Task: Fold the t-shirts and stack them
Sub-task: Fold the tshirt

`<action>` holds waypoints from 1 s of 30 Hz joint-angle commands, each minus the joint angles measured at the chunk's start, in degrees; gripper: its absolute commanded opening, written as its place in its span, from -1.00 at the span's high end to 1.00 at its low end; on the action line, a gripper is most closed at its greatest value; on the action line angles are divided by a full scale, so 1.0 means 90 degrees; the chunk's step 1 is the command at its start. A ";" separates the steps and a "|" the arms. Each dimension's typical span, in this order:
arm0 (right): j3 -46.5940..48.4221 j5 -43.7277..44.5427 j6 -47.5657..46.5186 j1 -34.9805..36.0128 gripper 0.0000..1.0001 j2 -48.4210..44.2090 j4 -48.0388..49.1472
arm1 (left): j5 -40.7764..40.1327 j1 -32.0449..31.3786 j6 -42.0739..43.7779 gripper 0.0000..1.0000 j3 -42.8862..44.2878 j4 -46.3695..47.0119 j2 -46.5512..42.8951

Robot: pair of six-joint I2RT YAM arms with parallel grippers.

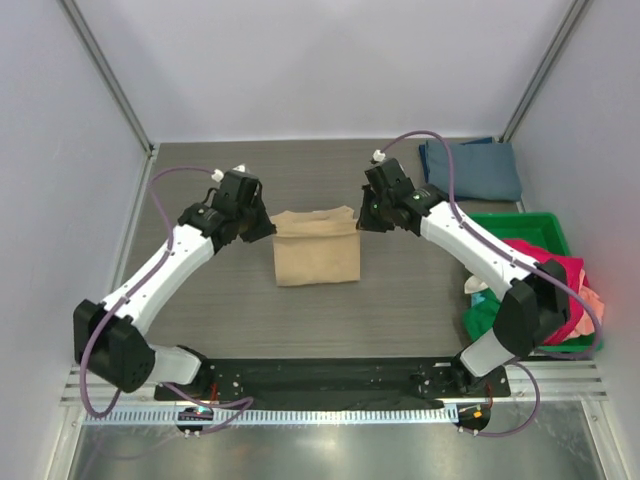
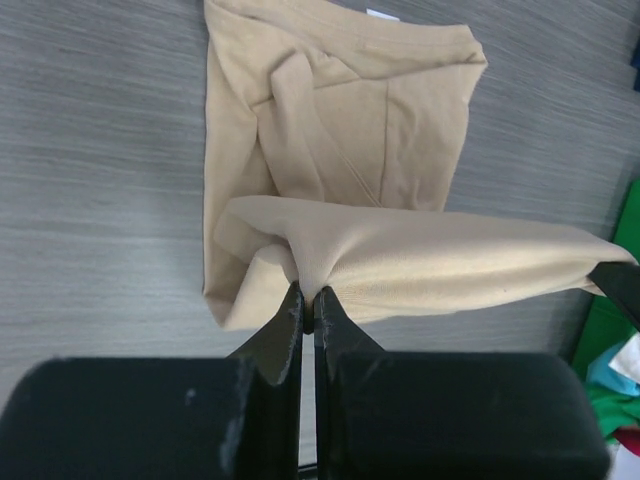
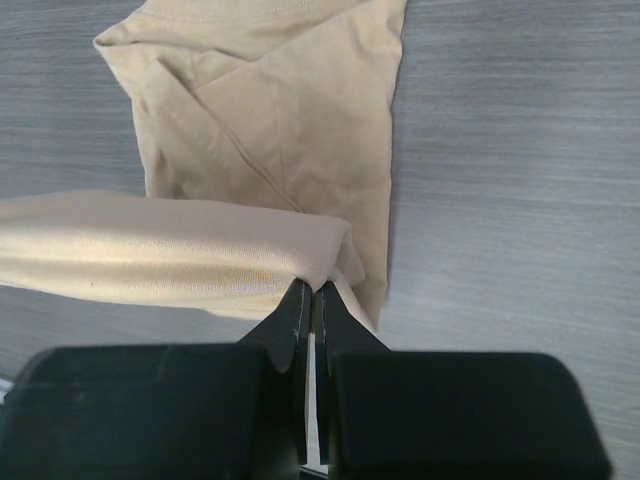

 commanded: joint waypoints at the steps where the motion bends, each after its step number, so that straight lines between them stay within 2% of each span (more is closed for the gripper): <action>1: 0.0490 0.0092 -0.0445 -0.0308 0.97 0.0320 -0.0041 | 0.0152 0.0385 0.0447 0.99 0.0430 0.0074 0.0444; 8: 0.1378 -0.0318 -0.0728 -0.0777 0.98 0.1482 0.0047 | 0.0738 0.1049 0.0711 0.99 0.1134 0.0142 0.1714; 13: 0.2413 -0.0787 -0.0836 -0.1089 0.97 0.2478 0.0047 | 0.1030 0.1401 0.1004 0.99 0.2090 0.0026 0.2768; 14: 0.2550 -0.1000 -0.0865 -0.1119 0.91 0.2789 0.0037 | 0.1099 0.1450 0.1091 0.99 0.2295 -0.0042 0.2964; 15: 0.2851 -0.1079 -0.0894 -0.1158 0.65 0.2937 0.0037 | 0.1138 0.1528 0.1112 0.91 0.2693 -0.0304 0.3401; 16: 0.3018 -0.1157 -0.0962 -0.1207 -0.03 0.3113 -0.0011 | 0.1274 0.1567 0.1160 0.77 0.2910 -0.0394 0.3609; 17: 0.3165 -0.1264 -0.0992 -0.1227 -0.29 0.3240 -0.0109 | 0.1372 0.1597 0.1219 0.56 0.3106 -0.0491 0.3785; 18: 0.3408 -0.1285 -0.1012 -0.1256 -0.42 0.3435 -0.0158 | 0.1392 0.1645 0.1287 0.15 0.3311 -0.0831 0.4134; 19: 0.3488 -0.1295 -0.1021 -0.1295 -0.57 0.3485 -0.0207 | 0.1373 0.1636 0.1326 0.04 0.3728 -0.0970 0.4244; 24: 0.3091 -0.1402 -0.1158 -0.1403 -0.70 0.3223 -0.0130 | 0.1062 0.1646 0.1395 -0.33 0.3841 -0.1176 0.4002; 27: 0.2409 -0.1567 -0.1207 -0.1422 -0.72 0.3027 0.0241 | 0.0758 0.1636 0.1512 -0.38 0.3519 -0.1205 0.3505; 30: 0.1744 -0.2308 -0.1256 -0.1422 -0.76 0.2831 0.0885 | 0.0864 0.1636 0.1649 -0.38 0.2983 -0.1147 0.2987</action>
